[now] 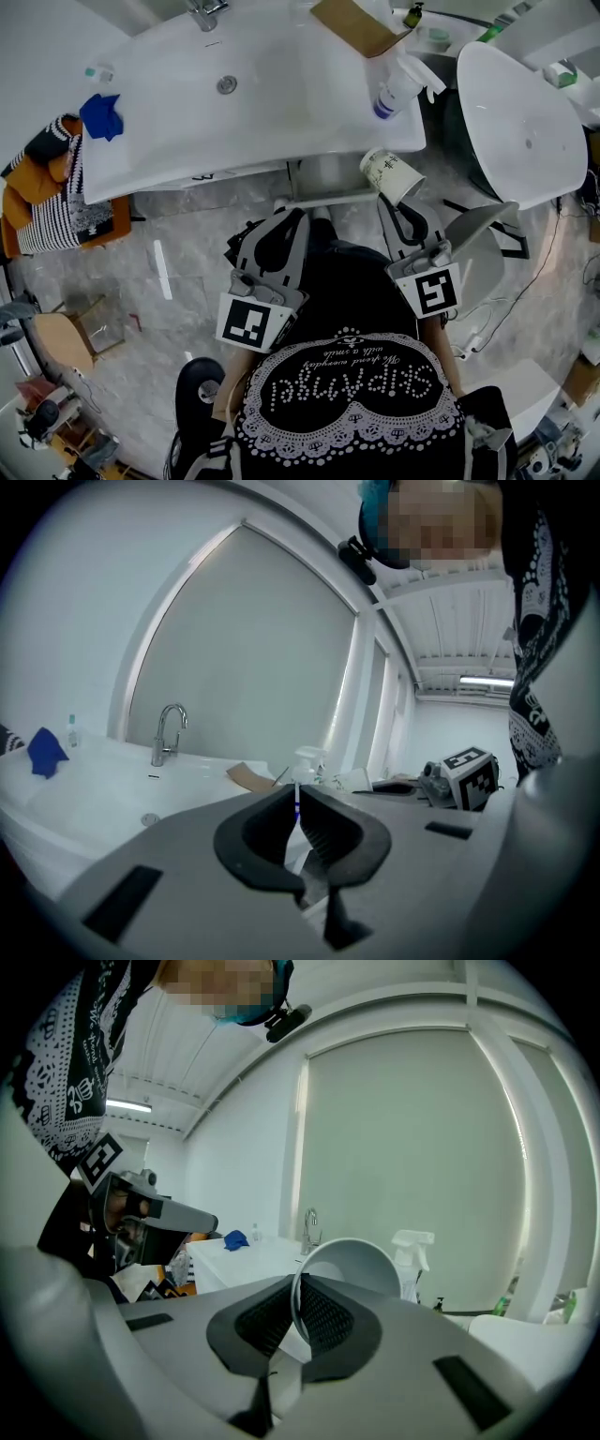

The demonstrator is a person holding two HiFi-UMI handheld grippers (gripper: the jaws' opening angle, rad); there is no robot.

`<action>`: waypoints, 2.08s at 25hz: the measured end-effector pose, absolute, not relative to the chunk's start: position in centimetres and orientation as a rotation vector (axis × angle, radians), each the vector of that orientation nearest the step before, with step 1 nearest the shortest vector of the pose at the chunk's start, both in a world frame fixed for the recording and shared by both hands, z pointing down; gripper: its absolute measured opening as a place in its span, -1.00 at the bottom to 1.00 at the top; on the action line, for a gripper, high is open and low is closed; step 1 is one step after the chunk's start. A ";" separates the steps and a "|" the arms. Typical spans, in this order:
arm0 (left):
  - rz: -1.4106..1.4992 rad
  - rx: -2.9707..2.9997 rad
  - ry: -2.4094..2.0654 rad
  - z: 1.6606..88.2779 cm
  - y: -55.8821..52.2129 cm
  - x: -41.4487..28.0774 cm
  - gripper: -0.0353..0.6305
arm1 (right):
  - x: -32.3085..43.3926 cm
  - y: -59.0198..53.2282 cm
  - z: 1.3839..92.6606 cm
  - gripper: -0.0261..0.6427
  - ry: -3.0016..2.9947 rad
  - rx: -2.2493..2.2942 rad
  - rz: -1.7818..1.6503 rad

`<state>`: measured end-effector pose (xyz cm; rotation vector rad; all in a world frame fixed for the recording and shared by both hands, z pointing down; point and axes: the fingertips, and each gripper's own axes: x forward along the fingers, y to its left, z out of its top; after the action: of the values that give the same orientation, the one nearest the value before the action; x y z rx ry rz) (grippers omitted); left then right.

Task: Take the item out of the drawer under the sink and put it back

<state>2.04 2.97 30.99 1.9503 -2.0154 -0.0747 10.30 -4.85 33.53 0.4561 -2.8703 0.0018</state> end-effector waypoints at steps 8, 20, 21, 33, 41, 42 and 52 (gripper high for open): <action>-0.088 2.107 -1.899 31.0 3.2 4.4 -0.88 | 9.4 -4.4 33.3 -0.85 -2.882 0.411 -0.011; -0.084 2.063 -2.080 29.6 3.6 1.2 -0.88 | 8.3 -4.1 33.3 -0.85 -2.874 0.312 -0.096; -0.096 2.049 -2.091 29.5 3.5 0.8 -0.88 | 8.3 -4.2 33.4 -0.85 -2.868 0.309 -0.108; -0.102 2.047 -2.097 29.1 1.5 0.4 -0.88 | 8.4 -5.1 35.1 -0.85 -2.735 0.223 -0.351; -0.097 2.045 -2.080 29.7 0.9 0.8 -0.88 | 7.9 -5.9 35.1 -0.84 -2.790 0.213 -0.295; -0.097 2.041 -2.082 29.6 1.0 0.7 -0.88 | 7.8 -5.9 35.3 -0.84 -2.774 0.198 -0.311; -0.131 1.958 -2.139 28.9 2.5 -1.4 -0.88 | 7.3 -5.2 36.7 -0.84 -2.695 0.121 -0.346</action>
<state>-1.43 2.55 28.92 1.9581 -2.1386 -0.1310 7.26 -5.20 36.73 0.1206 -2.6948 -0.3461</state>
